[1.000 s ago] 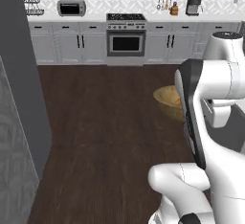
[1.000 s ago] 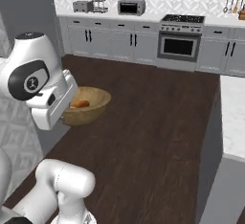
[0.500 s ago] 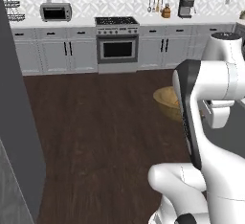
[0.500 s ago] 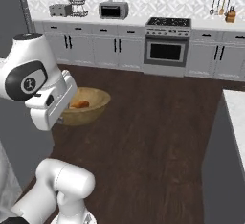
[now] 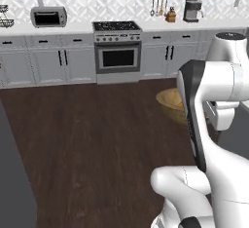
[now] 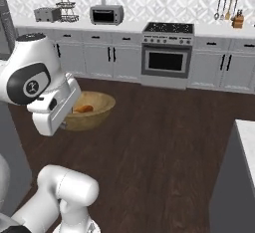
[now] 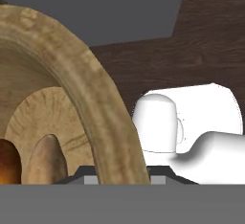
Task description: Pick the chicken drumstick and sweet potato from their plates and place them in the bowl. Then put the bowl in the fridge.
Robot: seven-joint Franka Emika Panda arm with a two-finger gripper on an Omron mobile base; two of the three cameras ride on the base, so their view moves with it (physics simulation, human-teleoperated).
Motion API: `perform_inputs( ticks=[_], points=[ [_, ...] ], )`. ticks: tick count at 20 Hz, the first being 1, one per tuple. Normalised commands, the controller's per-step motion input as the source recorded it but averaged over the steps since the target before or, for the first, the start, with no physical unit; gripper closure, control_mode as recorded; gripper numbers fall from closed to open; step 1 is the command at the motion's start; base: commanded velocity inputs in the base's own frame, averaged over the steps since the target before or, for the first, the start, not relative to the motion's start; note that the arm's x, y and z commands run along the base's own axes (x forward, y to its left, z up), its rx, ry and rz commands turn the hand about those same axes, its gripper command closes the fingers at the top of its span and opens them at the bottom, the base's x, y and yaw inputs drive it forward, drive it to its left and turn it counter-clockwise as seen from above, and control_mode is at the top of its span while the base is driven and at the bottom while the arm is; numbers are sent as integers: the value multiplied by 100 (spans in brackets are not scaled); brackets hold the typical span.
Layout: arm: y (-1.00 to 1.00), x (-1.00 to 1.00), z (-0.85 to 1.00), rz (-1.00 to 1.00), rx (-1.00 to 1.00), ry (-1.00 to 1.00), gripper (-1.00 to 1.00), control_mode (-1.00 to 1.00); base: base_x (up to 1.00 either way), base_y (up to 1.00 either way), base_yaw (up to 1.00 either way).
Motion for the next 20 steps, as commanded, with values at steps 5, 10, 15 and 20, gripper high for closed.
perform_inputs(
  ticks=[5, 10, 15, 20],
  points=[
    [0, 0, 0, 0, 0, 0, 100, 100, 100, 0, -1],
    [0, 0, 0, 0, 0, 0, 100, 100, 100, 0, 0],
    [0, 0, 0, 0, 0, 0, 100, 100, 100, 0, 3],
    [0, 0, 0, 0, 0, 0, 100, 100, 100, 0, 26]
  ],
)
